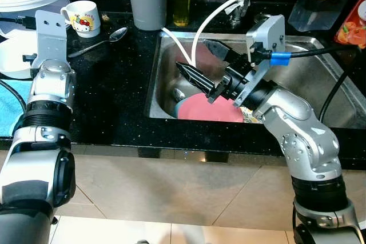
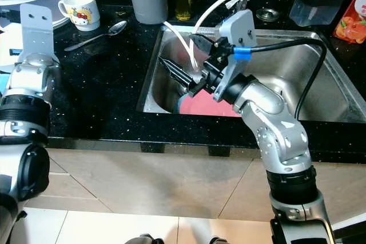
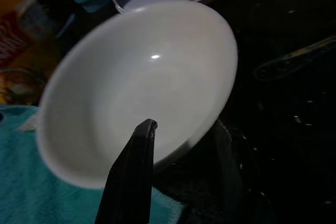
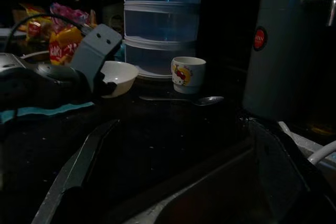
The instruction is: Kitchen organization
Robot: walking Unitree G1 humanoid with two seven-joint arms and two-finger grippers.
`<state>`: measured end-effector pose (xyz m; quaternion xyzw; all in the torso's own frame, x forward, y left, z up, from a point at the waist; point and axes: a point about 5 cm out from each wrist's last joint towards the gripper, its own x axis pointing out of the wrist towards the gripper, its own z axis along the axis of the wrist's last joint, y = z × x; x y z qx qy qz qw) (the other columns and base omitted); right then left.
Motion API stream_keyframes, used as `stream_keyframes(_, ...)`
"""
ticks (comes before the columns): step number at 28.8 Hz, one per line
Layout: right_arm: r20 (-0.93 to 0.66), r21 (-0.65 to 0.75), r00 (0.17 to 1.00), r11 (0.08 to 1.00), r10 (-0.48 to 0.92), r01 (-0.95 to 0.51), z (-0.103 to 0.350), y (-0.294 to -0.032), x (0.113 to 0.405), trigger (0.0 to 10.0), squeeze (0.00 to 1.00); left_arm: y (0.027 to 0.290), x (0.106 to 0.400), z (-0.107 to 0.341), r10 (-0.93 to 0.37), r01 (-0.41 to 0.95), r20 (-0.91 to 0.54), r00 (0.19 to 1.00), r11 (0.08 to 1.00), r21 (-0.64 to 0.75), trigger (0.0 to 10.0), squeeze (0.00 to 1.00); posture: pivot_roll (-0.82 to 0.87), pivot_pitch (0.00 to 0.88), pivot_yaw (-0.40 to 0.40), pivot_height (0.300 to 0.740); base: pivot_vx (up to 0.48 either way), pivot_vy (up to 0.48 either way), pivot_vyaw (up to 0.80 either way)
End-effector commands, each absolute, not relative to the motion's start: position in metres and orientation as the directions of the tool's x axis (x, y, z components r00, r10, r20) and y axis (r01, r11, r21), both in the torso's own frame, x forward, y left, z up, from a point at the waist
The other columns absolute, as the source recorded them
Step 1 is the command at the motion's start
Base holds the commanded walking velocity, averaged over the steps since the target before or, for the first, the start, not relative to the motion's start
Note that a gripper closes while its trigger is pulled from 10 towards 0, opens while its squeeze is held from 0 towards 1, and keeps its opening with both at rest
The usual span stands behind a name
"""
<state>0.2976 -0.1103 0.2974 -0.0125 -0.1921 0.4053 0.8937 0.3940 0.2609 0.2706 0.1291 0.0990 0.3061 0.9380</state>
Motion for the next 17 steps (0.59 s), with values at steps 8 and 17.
stream_keyframes(8,0.357,-0.189,0.583,0.668,0.73,-0.72,0.3041,-0.1113,0.2913,10.0,0.0,0.2694,0.3913,0.2631,0.614,-0.549,-0.138,0.777,0.769,0.328,10.0,0.0,0.15,0.099,0.036,0.74,0.0,0.0,0.0)
stream_keyframes(17,0.366,-0.181,0.59,0.676,0.72,-0.714,0.3064,-0.1121,0.2926,10.0,0.0,0.2671,0.3924,0.2624,0.604,-0.545,-0.148,0.783,0.781,0.304,0.0,0.0,0.15,0.097,0.036,0.74,0.0,0.0,0.0)
